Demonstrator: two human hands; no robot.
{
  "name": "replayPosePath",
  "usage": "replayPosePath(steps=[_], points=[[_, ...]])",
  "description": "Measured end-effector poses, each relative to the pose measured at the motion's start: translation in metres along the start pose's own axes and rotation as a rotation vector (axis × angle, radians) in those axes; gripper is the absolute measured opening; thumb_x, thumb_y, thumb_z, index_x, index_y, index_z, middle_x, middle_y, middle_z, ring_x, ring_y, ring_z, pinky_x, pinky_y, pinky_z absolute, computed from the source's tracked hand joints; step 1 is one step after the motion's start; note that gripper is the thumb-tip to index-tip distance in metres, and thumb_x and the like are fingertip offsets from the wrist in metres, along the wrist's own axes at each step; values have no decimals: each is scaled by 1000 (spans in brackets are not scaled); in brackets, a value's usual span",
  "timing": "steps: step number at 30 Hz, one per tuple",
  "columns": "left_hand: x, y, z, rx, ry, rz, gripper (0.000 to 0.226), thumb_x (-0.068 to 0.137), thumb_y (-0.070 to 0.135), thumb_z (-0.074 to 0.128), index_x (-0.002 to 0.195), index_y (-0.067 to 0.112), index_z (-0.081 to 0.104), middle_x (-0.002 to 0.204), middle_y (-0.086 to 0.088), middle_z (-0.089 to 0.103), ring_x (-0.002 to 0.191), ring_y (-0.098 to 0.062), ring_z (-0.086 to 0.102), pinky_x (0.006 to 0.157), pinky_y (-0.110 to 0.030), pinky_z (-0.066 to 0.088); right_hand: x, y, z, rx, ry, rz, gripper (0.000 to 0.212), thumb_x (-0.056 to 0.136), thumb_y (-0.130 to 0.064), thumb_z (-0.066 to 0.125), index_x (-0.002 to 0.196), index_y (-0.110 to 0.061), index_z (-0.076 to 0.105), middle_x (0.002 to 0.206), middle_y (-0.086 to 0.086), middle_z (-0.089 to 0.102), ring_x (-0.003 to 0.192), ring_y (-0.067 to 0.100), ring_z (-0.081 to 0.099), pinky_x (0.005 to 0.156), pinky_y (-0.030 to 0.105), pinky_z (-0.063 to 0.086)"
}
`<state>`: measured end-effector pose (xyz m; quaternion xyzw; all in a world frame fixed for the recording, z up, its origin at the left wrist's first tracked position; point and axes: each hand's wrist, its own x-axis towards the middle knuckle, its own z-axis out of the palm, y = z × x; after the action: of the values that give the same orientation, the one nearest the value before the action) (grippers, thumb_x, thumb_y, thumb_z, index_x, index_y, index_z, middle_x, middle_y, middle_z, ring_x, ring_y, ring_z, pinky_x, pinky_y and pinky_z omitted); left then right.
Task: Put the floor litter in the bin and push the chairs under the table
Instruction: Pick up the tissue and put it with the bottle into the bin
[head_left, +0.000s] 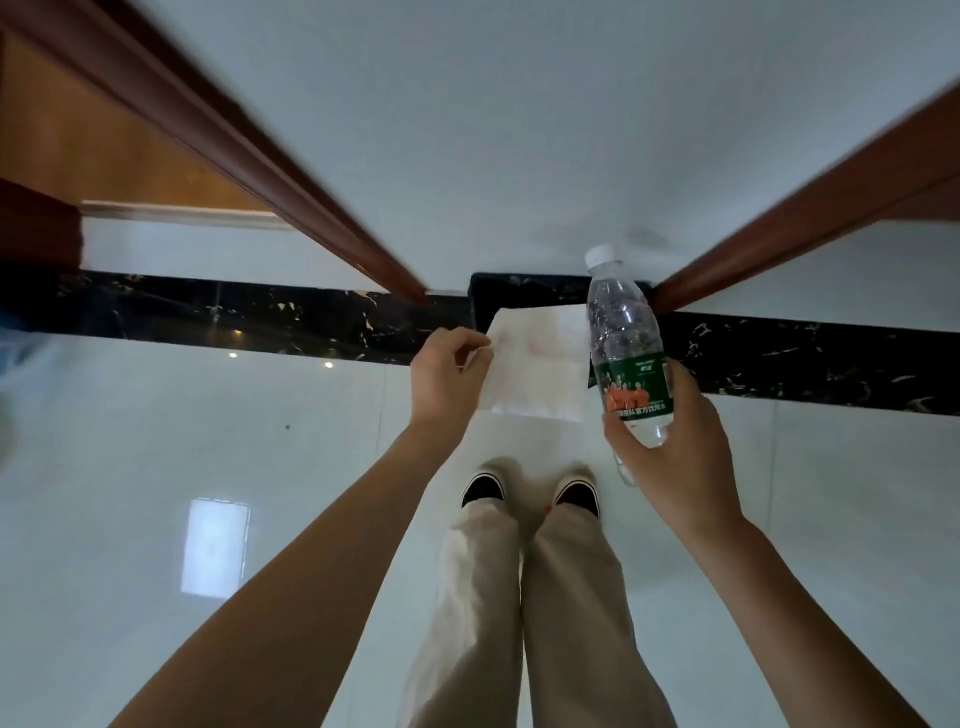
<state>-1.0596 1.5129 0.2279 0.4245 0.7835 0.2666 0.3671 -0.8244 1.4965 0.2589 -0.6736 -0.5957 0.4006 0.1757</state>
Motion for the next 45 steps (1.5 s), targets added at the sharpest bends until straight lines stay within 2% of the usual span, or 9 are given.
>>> replayPosePath(steps=[5, 11, 15, 21, 25, 28, 31, 37, 45], points=[[46, -66, 72, -43, 43, -97, 9, 88, 13, 64, 95, 16, 68, 94, -2, 60, 78, -4, 54, 69, -3, 40, 33, 70, 48, -17, -47, -29, 59, 77, -40, 71, 130, -26, 50, 109, -7, 62, 101, 16, 58, 81, 33, 52], [76, -89, 116, -86, 110, -63, 9, 88, 10, 63, 94, 11, 70, 88, 2, 56, 74, 0, 52, 68, -4, 39, 51, 112, 75, -70, -56, -33, 60, 77, -40, 72, 131, -27, 48, 108, -12, 59, 101, 10, 53, 78, 19, 43], [90, -80, 128, -110, 168, 7, 9, 88, 10, 65, 95, 10, 70, 89, 0, 57, 74, -2, 53, 71, -9, 41, 60, 112, 77, -71, -41, -37, 61, 76, -39, 72, 131, -25, 49, 111, -8, 60, 102, 13, 54, 83, 29, 47], [86, -74, 117, 4, -62, 126, 38, 88, 16, 66, 126, 10, 59, 114, -3, 61, 103, -14, 56, 91, -21, 43, 75, 98, 69, -99, -78, -29, 65, 77, -39, 72, 135, -23, 47, 117, -4, 60, 110, 16, 52, 90, 40, 50], [77, -77, 86, 236, -63, 314, 43, 89, 15, 63, 131, 8, 55, 128, -7, 57, 119, -23, 49, 100, -30, 40, 80, 83, 62, -136, -108, -84, 65, 77, -39, 72, 134, -23, 46, 114, -3, 60, 107, 13, 51, 84, 34, 50], [77, -85, 68, 419, -70, 382, 45, 88, 17, 63, 132, 7, 54, 133, -8, 55, 124, -26, 47, 104, -38, 39, 92, 82, 59, -237, -185, -188, 66, 76, -34, 75, 134, -19, 46, 110, 0, 59, 102, 21, 54, 83, 41, 51], [77, -98, 62, 503, -108, 391, 48, 89, 20, 63, 134, 7, 51, 137, -8, 51, 129, -26, 44, 107, -42, 37, 110, 86, 62, -370, -195, -305, 81, 72, -32, 79, 142, -18, 41, 120, 6, 51, 105, 23, 52, 86, 35, 49], [78, -127, 71, 533, -132, 364, 51, 90, 29, 61, 136, 10, 49, 141, -5, 49, 133, -24, 40, 109, -43, 35, 152, 89, 83, -392, -251, -363, 81, 71, -32, 78, 142, -15, 43, 120, 6, 52, 109, 24, 49, 91, 37, 46], [76, -135, 75, 498, -109, 355, 52, 87, 25, 65, 134, 9, 51, 141, -5, 48, 130, -25, 43, 108, -42, 37, 179, 88, 106, -535, -266, -451, 82, 73, -28, 81, 144, -13, 43, 131, 8, 56, 113, 32, 49, 94, 48, 45]])
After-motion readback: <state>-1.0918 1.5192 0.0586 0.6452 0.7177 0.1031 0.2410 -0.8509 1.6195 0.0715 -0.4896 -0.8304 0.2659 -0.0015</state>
